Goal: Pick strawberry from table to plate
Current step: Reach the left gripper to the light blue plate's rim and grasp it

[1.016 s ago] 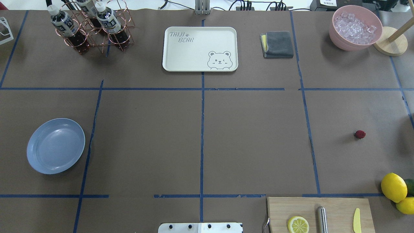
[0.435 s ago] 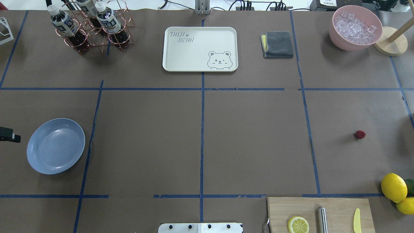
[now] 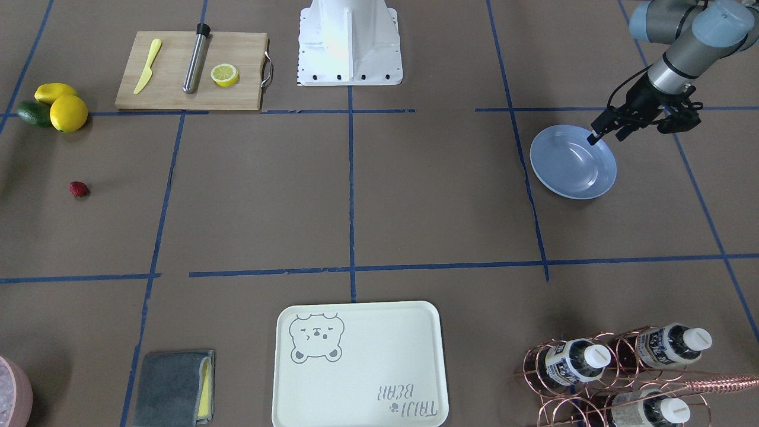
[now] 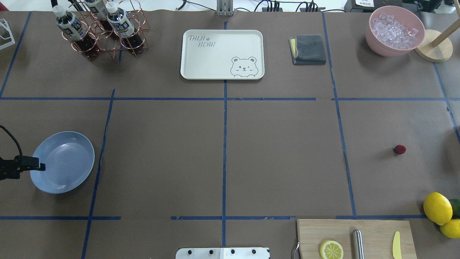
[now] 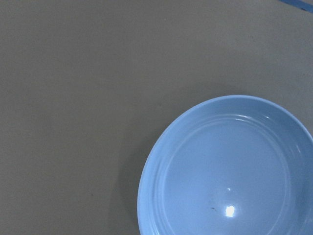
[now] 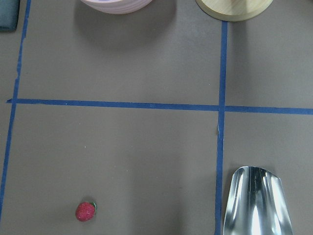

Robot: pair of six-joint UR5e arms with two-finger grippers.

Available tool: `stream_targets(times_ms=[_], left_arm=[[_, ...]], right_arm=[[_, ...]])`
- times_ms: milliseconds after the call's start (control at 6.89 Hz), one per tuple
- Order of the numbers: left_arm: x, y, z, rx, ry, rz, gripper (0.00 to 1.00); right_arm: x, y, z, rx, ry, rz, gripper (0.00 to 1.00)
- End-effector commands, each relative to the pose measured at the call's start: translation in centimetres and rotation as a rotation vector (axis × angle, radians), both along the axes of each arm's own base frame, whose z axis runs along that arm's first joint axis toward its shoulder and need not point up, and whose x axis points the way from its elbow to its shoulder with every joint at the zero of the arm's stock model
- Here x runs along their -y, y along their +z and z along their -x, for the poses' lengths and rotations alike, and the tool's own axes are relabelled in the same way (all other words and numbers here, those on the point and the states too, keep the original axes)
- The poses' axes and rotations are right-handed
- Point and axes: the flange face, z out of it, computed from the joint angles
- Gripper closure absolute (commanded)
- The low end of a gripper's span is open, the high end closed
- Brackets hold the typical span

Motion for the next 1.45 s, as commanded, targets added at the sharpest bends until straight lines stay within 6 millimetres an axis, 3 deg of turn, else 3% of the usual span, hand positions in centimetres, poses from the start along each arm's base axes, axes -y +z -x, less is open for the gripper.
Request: stream_targets(times_ms=[0,145,290,581,726,871,1016,1161,1306], left_arm=[[0.7,2.0,-0.6,0.044,-0.036,-0.007,0.12],[0.9,2.4,-0.9,0.051,-0.04,-0.007,0.22],[0.9,2.1,-0.8,0.048,-0.043,-0.011,0.4],[0.9,1.8,-0.7,0.044,-0.045,-0.015,0.92],[0.8,1.5,-0.6,0.035,-0.046,-0.015,1.0],[0.8,1.1,-0.4,0.027,-0.047,-0.015,1.0],[0.2,-1.1,0.9,-0.004,-0.042,-0.021,1.0],[-0.7,-4.2,3.0,-0.109,0.033,0.025,1.0],[1.1,-5.4,6.7,-0.173,-0.007,0.052,1.0]], right_arm=[[0.1,-0.3,0.0,-0.001,0.001,-0.028,0.0],[0.1,-0.4,-0.1,0.001,0.003,-0.029,0.0],[0.2,-0.6,-0.1,0.001,0.006,-0.03,0.0],[0.3,-0.7,0.0,0.002,0.007,-0.029,0.0],[0.6,-1.5,0.0,0.003,0.012,-0.038,0.0],[1.7,-2.7,0.0,0.014,0.039,-0.02,0.0],[1.7,-3.2,0.1,0.036,0.073,0.019,0.0],[2.1,-3.7,0.4,0.054,0.081,0.035,0.0],[2.2,-3.6,0.9,0.051,0.073,0.035,0.0]])
